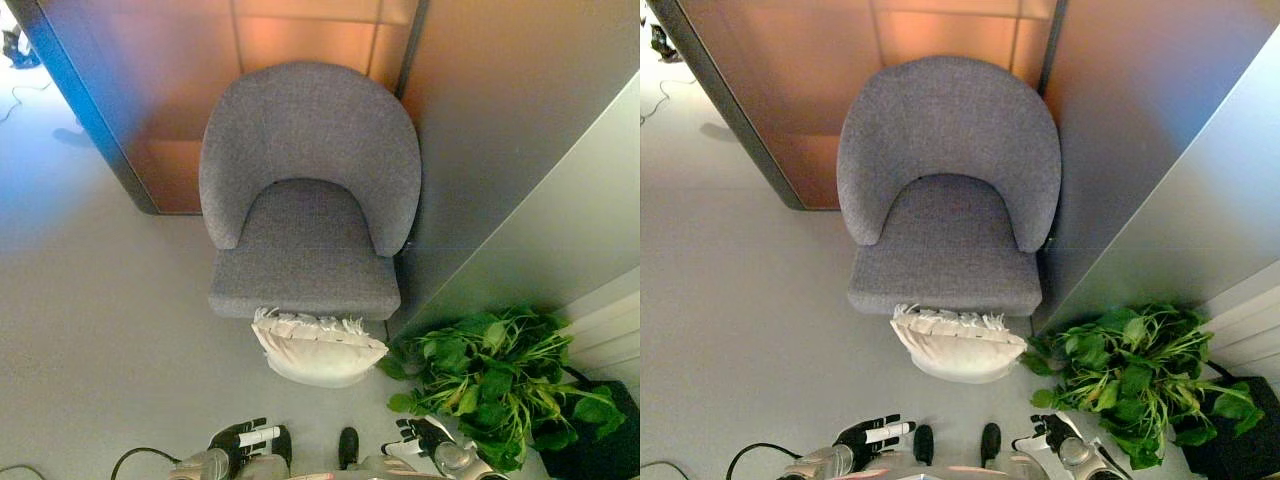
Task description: Pick up the pillow and put it on the sofa.
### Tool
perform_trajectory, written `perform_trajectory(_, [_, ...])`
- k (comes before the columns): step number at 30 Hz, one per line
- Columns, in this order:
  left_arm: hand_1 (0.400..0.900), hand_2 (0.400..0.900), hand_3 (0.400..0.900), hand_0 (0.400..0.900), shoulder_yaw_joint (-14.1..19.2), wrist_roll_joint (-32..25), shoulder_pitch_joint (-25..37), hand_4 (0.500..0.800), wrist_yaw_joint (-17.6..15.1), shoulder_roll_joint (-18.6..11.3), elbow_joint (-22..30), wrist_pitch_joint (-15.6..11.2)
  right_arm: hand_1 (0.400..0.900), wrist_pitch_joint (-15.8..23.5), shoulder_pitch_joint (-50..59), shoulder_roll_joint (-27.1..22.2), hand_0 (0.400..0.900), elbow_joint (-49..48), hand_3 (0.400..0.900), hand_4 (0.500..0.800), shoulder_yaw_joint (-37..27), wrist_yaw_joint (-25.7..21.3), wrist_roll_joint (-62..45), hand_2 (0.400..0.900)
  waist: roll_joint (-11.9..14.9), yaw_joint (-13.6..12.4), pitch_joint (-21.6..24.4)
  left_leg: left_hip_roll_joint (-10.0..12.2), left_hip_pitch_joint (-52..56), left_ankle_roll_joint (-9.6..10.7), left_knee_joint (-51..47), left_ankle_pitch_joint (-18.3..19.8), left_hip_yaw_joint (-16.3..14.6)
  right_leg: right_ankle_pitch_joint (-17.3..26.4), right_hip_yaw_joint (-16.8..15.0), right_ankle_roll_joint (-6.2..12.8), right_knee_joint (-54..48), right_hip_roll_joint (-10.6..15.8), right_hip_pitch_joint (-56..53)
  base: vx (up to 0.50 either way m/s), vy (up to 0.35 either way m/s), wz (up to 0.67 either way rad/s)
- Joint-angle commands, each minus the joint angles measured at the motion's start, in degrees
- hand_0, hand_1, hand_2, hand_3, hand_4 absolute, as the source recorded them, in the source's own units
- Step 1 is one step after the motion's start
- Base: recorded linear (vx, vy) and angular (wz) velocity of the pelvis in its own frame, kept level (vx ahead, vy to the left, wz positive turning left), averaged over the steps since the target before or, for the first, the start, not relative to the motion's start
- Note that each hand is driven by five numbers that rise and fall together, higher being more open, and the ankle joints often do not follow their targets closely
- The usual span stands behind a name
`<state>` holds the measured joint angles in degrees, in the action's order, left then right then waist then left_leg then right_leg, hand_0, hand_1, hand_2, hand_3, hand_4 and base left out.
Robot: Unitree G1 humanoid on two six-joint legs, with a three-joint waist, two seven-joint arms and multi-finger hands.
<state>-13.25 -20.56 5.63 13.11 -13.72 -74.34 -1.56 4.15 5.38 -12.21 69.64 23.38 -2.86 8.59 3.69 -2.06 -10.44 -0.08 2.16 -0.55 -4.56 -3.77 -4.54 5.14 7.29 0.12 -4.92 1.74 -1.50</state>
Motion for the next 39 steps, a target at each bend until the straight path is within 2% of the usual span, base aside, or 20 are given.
perform_trajectory(1, [0.9, 0.9, 0.9, 0.9, 0.0, 0.81, 4.16, 0.8, 0.53, 0.45, -2.41, -0.43, 0.9, 6.55, 6.36, -3.61, 0.9, -5.82, 0.9, 0.8, 4.06, -7.64, 6.56, 0.9, 0.01, -1.48, -4.89, -1.74, -3.1, -0.99, 2.16, 3.41, 3.14, -5.03, 0.53, 2.6, 6.28, 0.3, 2.49, -0.03, -0.109, 0.26])
perform_trajectory(5, [0.9, 0.9, 0.9, 0.9, -0.97, -1.83, 5.48, 0.8, 0.31, -1.56, -0.79, -1.21, 0.9, 5.9, 11.9, -5.25, 0.9, -13.7, 0.9, 0.8, 7.13, -12.94, 10.08, 0.9, 1.41, -2.22, -8.87, -1.59, -8.23, -1.09, 5.83, 3.76, 2.79, -4.7, 1.08, 2.26, 8.19, 0.09, 6.64, -0.05, -0.105, 0.16])
perform_trajectory(9, [0.9, 0.9, 0.9, 0.9, -0.98, -4.84, 5.95, 0.8, 0.23, -3.66, 1.7, -3.05, 0.9, 2.65, 18.23, -8.48, 0.9, -24.21, 0.9, 0.8, 9.84, -19.03, 17.07, 0.9, 2.41, -2.94, -13.88, -1.92, -16.42, -1.1, 13.8, 4.79, 3.3, -4.59, 1.79, 1.48, 13.04, 0.12, 13.3, -0.03, -0.077, 0.12])
perform_trajectory(12, [0.9, 0.9, 0.9, 0.9, -2.03, -6.5, 5.52, 0.8, 1.35, -4.43, 3.93, -3.95, 0.9, 0.67, 22.42, -11.87, 0.9, -28.75, 0.9, 0.8, 10.74, -25.17, 22.86, 0.9, 1.8, -3.41, -16.27, -2.08, -20.31, -1.28, 15.68, 4.59, 4.03, -5.17, 2.28, 1.24, 16.4, -0.15, 17.54, -0.02, 0.002, 0.12])
perform_trajectory(15, [0.9, 0.9, 0.9, 0.9, -3.12, -9.04, 5.07, 0.8, 2.25, -5.05, 5.85, -6.17, 0.9, -1.11, 26.23, -14.61, 0.9, -31.38, 0.9, 0.8, 11.11, -32.18, 28.31, 0.9, 1.09, -3.94, -18.22, -2.59, -24.11, -1.49, 17.71, 4.76, 4.86, -6.01, 2.51, 1.0, 19.84, -0.28, 21.97, -0.04, 0.012, 0.17])
perform_trajectory(19, [0.9, 0.9, 0.9, 0.9, -5.54, -11.43, 5.44, 0.8, 3.4, -5.0, 8.57, -7.62, 0.9, -3.13, 30.51, -16.89, 0.9, -30.97, 0.9, 0.8, 12.78, -38.28, 32.64, 0.9, 0.12, -4.77, -19.35, -3.65, -29.95, -1.68, 20.32, 4.68, 6.3, -6.46, 2.88, 0.73, 23.06, -0.09, 27.62, -0.01, -0.013, 0.26])
perform_trajectory(24, [0.9, 0.9, 0.9, 0.9, -9.16, -15.29, 5.57, 0.8, 4.22, -4.4, 11.32, -9.3, 0.9, -4.6, 35.39, -18.43, 0.9, -27.37, 0.9, 0.8, 15.15, -38.47, 31.16, 0.9, -1.83, -5.74, -19.35, -4.54, -38.59, -1.79, 23.33, 3.77, 7.8, -6.59, 3.64, 0.29, 27.32, 0.79, 36.38, 0.02, 0.002, 0.23])
perform_trajectory(27, [0.9, 0.9, 0.9, 0.9, -10.15, -17.06, 5.5, 0.8, 4.92, -4.13, 12.53, -10.26, 0.9, -4.59, 37.45, -19.08, 0.9, -25.47, 0.9, 0.8, 16.16, -38.79, 30.53, 0.9, -2.94, -6.11, -19.35, -4.66, -41.72, -1.84, 24.65, 3.63, 8.33, -6.96, 3.53, 0.1, 29.16, 1.2, 39.8, 0.02, 0.023, 0.11])
perform_trajectory(30, [0.9, 0.9, 0.9, 0.9, -12.37, -20.51, 5.42, 0.8, 5.0, -3.95, 15.95, -11.71, 0.9, -4.44, 41.71, -20.48, 0.9, -22.75, 0.9, 0.8, 17.56, -38.85, 29.17, 0.9, -5.01, -6.64, -19.35, -4.67, -47.26, -2.05, 26.42, 2.87, 8.96, -7.17, 3.11, -0.26, 32.26, 1.7, 46.15, 0.0, 0.057, 0.13])
perform_trajectory(39, [0.9, 0.9, 0.9, 0.9, -16.41, -23.58, 4.97, 0.8, 3.9, -4.47, 25.03, -14.63, 0.9, -4.05, 49.89, -21.93, 0.9, -19.41, 0.9, 0.8, 20.21, -36.85, 28.7, 0.9, -8.68, -7.72, -19.35, -4.53, -61.56, -2.02, 33.0, 2.33, 8.66, -8.79, 1.36, -1.47, 41.89, 2.3, 60.65, -0.01, 0.068, 0.06])
